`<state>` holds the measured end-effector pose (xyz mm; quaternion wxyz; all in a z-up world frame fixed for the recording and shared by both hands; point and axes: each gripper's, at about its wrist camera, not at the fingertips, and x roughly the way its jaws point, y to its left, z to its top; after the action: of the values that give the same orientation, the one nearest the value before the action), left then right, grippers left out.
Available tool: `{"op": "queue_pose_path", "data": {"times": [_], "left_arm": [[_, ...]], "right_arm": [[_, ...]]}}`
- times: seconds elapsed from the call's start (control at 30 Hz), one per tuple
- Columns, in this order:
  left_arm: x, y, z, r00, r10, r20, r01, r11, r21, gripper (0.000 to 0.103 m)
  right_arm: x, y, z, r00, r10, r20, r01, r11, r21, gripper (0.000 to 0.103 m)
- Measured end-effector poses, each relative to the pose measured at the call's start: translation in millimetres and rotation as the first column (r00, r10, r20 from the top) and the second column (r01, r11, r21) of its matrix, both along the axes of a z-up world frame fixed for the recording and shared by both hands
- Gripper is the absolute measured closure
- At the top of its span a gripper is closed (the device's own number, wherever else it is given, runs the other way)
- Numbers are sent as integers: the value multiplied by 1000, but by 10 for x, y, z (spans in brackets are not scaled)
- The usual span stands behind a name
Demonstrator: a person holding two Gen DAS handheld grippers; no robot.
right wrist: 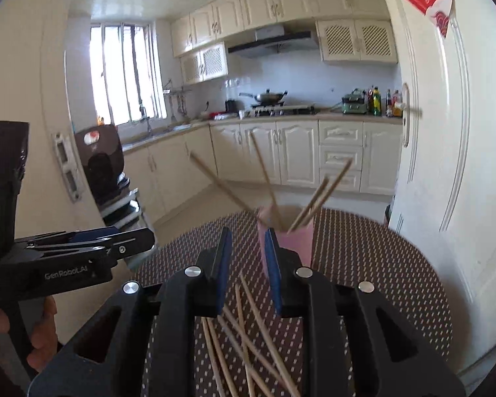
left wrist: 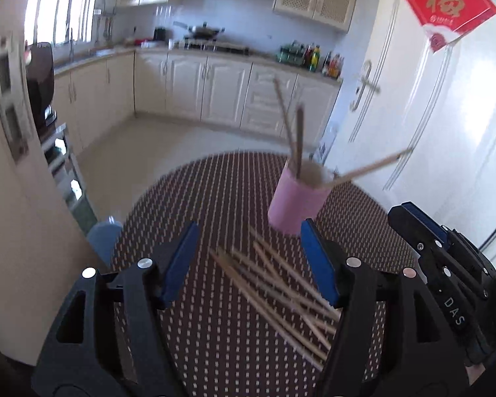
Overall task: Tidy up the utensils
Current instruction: 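Move both open tools back down to the chopstick pile, then close the left tool on a chopstick while the right tool grasps another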
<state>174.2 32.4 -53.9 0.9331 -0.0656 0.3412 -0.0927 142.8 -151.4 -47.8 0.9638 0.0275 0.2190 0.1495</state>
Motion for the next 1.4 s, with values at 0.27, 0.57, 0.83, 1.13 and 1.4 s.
{"op": "queue_pose_path", "data": {"times": [0.27, 0.57, 0.83, 1.13, 1.4], "left_arm": [[228, -30, -732, 953, -57, -298, 41, 997, -58, 39], [329, -251, -1141, 910, -45, -412, 36, 999, -29, 53], [374, -361, -1273, 905, -14, -425, 36, 998, 43, 64], [435, -511, -1257, 912, 15, -411, 34, 993, 112, 70], [385, -489, -1224, 909, -32, -416, 94, 987, 129, 87]], "right_arm": [[71, -13, -408, 990, 31, -141, -30, 1000, 3, 79], [166, -64, -672, 973, 50, -227, -45, 999, 26, 77], [186, -122, -803, 963, 64, -262, -55, 998, 40, 73], [212, -131, -826, 958, 75, -277, -65, 997, 45, 72], [226, 0, -856, 940, 129, -316, -125, 992, 33, 71]]}}
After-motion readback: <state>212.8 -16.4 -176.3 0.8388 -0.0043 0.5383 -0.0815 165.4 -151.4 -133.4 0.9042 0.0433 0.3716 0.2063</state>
